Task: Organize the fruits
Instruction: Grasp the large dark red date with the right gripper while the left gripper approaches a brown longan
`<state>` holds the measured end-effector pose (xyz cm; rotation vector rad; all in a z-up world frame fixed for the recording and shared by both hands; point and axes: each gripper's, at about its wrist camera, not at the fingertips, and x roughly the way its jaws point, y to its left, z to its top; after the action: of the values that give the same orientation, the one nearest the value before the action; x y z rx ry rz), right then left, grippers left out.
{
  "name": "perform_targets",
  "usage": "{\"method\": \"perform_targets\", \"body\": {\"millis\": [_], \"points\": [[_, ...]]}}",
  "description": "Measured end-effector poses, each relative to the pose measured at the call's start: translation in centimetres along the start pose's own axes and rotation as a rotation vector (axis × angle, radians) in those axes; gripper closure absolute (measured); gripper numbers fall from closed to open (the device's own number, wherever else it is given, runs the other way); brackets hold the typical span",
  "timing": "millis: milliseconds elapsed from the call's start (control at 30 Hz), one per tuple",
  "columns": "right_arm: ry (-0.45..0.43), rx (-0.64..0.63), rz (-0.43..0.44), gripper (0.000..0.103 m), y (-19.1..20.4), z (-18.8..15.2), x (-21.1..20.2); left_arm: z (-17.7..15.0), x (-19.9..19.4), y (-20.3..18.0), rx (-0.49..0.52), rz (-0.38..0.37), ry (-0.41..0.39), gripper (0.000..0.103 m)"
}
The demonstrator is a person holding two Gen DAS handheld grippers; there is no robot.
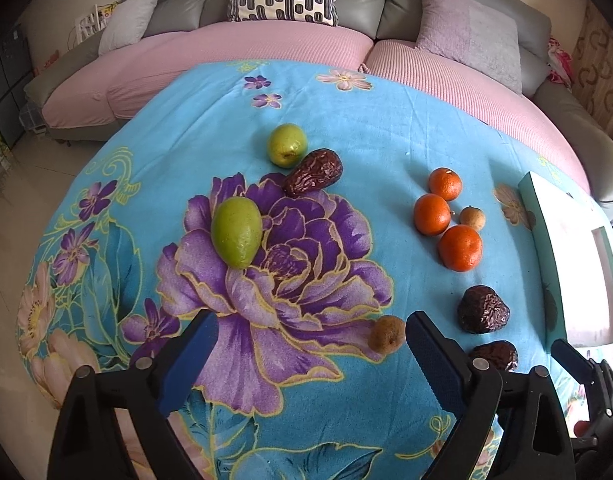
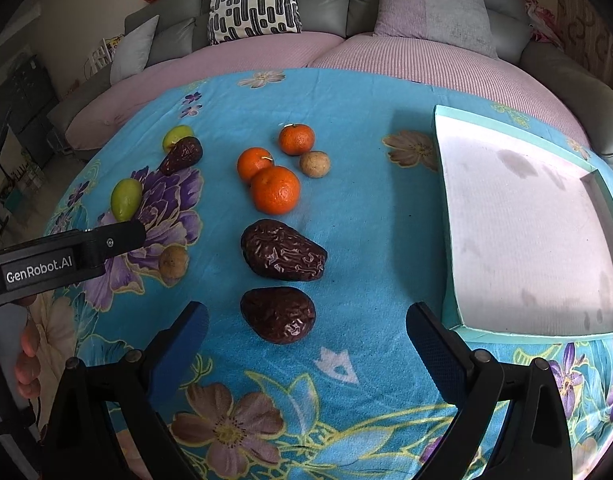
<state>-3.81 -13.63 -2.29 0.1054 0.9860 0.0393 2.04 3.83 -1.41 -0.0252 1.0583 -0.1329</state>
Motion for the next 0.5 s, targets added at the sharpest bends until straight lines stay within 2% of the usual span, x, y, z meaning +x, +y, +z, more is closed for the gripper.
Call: {"method": "perform_targets", "body": {"millis": [67,267,333,433,500], "points": [[0.012,-0.006,0.006,0.006,0.2,0.0,0.3,-0.1,0.2,-0.5,0.014,-0.011,0.013,0.010],[0.058,-0.023,0.015,0.023,0.6,0.1,1.7,-0.4,0.7,-1.6,0.038,-0.061,0.043,0.025],[0.066,-0.021,0.017,0.033,0.5,0.1,1.8,-0.4,0.8,-2.1,0.046,-0.087,0.053,0.034],[0.071,-0.017,0.021,0.036,0.5,0.1,1.9,-0.6,1.2,-2.4,0.051,-0.125,0.079,0.047],[0.072,-0.017,0.033,0.043,0.5,0.1,1.8,-0.7,1.5,-2.7,0.052,-0.147,0.094,0.056]]}}
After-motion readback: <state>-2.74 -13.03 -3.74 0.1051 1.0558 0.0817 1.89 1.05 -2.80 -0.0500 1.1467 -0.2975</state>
